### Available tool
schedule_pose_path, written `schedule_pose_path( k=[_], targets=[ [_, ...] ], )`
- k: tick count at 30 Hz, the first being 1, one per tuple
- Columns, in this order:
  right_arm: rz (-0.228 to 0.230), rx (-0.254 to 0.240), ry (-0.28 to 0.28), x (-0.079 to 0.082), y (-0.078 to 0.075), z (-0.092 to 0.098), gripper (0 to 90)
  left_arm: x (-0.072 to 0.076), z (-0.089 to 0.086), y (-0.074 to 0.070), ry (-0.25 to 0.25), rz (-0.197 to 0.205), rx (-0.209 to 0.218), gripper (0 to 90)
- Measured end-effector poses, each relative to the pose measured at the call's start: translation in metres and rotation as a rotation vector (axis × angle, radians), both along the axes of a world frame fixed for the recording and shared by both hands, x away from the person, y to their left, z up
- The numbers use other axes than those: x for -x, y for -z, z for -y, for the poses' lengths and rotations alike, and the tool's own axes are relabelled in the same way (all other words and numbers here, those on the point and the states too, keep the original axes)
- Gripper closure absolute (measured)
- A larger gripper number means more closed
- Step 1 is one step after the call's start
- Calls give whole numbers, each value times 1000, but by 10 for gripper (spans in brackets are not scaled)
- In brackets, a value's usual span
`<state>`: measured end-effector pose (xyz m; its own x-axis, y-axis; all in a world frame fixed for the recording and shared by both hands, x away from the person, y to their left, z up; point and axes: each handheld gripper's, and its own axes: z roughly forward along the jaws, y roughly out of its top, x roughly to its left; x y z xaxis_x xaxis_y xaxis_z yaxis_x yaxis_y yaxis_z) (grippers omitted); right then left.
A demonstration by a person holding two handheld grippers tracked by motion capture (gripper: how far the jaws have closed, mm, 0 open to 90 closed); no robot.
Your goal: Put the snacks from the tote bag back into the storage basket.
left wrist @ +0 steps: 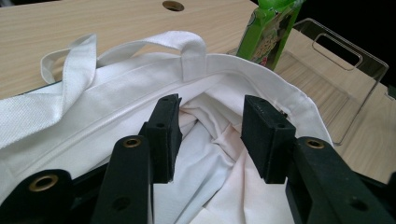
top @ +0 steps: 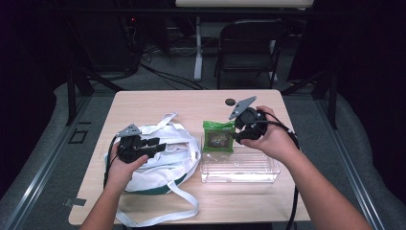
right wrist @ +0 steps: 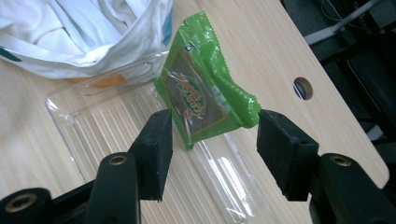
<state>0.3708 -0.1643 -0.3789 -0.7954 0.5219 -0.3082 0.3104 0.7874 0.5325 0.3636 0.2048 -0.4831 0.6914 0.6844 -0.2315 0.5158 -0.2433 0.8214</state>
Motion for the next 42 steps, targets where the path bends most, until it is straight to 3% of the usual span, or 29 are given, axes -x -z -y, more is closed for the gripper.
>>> schedule_pose_path(
  k=[16,28,34,42],
  targets=[
    [12,-122,81,33,31,29,462,-1,0,1,-2,-1,-4,568],
    [20,-205,144,54,67,44,474,-1,-1,3,-8,-5,-4,567],
    [41,-218,180,63,88,51,509,-1,-1,4,-11,-6,-4,566],
    [68,-297,199,74,111,60,502,-1,-1,4,-13,-10,-2,564]
  ],
)
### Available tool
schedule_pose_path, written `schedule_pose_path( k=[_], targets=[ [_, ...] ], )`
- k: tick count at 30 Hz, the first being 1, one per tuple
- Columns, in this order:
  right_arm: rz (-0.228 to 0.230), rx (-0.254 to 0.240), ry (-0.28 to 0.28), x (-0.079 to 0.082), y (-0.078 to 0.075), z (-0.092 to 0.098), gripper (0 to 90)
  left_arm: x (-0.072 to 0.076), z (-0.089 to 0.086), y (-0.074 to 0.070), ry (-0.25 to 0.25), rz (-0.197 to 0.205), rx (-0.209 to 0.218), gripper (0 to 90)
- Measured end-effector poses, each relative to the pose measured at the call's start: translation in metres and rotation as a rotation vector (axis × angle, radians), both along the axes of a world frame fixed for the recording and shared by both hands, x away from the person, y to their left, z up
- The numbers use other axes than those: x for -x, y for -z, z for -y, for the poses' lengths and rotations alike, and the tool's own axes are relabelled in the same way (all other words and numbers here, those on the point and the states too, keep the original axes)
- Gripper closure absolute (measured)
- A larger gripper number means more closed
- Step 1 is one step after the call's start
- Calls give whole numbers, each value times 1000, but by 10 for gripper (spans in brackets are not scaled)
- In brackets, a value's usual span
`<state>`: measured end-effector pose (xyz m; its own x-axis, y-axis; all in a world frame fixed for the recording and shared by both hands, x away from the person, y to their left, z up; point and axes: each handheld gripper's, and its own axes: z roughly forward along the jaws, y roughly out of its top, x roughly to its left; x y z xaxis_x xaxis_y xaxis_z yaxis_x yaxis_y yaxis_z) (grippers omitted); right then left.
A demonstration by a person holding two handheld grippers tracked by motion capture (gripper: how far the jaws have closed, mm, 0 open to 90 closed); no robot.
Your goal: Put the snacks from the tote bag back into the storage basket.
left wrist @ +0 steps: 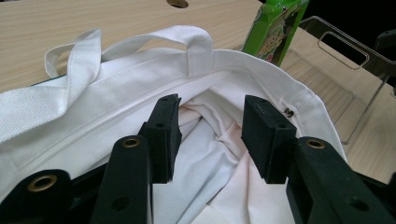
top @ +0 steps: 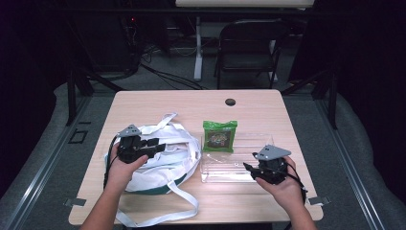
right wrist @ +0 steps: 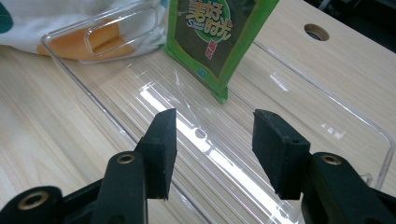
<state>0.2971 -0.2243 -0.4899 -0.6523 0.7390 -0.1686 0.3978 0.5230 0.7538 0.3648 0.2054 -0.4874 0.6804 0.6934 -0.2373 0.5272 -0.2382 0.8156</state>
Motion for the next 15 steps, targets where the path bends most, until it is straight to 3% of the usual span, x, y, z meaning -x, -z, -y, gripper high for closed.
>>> schedule_pose_path(
  k=[9,15],
  targets=[
    [50,-60,10,10,12,0,501,0,1,1,7,-5,-11,563],
    [51,-93,17,14,17,1,501,0,1,2,0,-3,-8,562]
  ],
)
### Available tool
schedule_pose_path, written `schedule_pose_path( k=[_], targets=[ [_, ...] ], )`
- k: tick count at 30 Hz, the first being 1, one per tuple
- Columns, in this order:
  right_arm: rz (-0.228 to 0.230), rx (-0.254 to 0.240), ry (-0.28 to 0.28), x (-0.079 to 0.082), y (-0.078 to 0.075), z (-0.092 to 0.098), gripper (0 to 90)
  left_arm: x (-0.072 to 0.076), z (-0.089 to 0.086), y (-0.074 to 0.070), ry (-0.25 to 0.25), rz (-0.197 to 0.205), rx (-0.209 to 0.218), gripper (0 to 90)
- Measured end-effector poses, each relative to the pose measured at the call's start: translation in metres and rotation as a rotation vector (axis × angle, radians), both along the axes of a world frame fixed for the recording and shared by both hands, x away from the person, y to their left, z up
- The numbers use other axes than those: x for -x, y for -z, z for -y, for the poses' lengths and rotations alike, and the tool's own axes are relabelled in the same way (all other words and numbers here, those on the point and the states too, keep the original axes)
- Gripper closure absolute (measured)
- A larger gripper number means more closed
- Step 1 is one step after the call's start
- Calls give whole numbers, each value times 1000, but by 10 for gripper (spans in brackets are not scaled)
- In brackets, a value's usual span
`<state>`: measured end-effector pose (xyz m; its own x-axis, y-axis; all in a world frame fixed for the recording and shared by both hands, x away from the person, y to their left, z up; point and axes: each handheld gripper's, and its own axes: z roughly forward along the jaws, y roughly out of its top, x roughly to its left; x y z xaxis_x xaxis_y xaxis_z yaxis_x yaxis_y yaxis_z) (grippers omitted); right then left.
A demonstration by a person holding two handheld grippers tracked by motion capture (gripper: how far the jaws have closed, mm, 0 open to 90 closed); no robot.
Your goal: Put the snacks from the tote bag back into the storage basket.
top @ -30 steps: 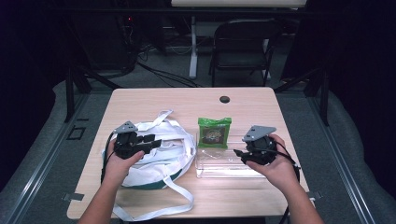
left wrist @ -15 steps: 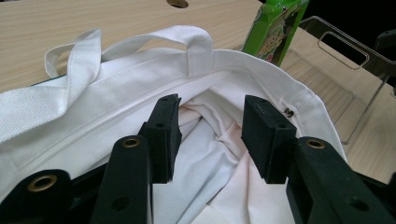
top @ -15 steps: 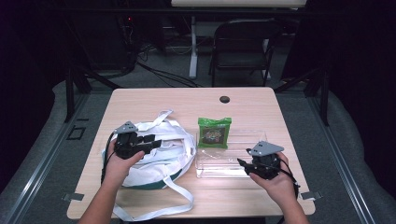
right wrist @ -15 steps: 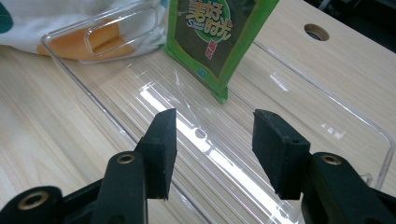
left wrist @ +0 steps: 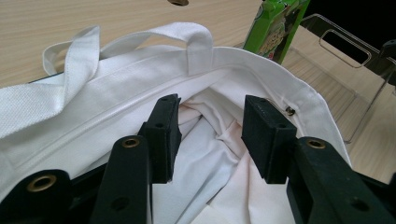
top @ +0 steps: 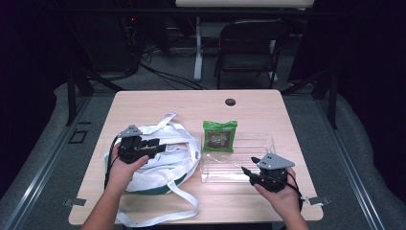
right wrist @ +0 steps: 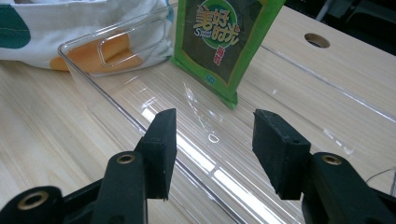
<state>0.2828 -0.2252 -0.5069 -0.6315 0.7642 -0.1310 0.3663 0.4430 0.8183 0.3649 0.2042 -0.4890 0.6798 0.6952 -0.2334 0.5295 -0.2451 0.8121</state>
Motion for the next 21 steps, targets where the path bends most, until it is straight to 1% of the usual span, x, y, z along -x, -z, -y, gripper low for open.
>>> schedule_pose_path(
  k=[3,4,6,18,21],
  targets=[
    [-7,0,-2,0,2,0,499,0,-1,0,-1,2,3,561],
    [-5,8,1,0,2,0,498,0,-1,0,-3,3,4,561],
    [-5,1,0,1,2,-1,498,0,-1,0,-3,3,2,561],
    [-15,1,-1,1,4,0,494,0,-2,-1,-10,2,4,552],
    [-16,16,-6,-2,2,0,479,0,-1,-1,-14,3,9,544]
  ],
)
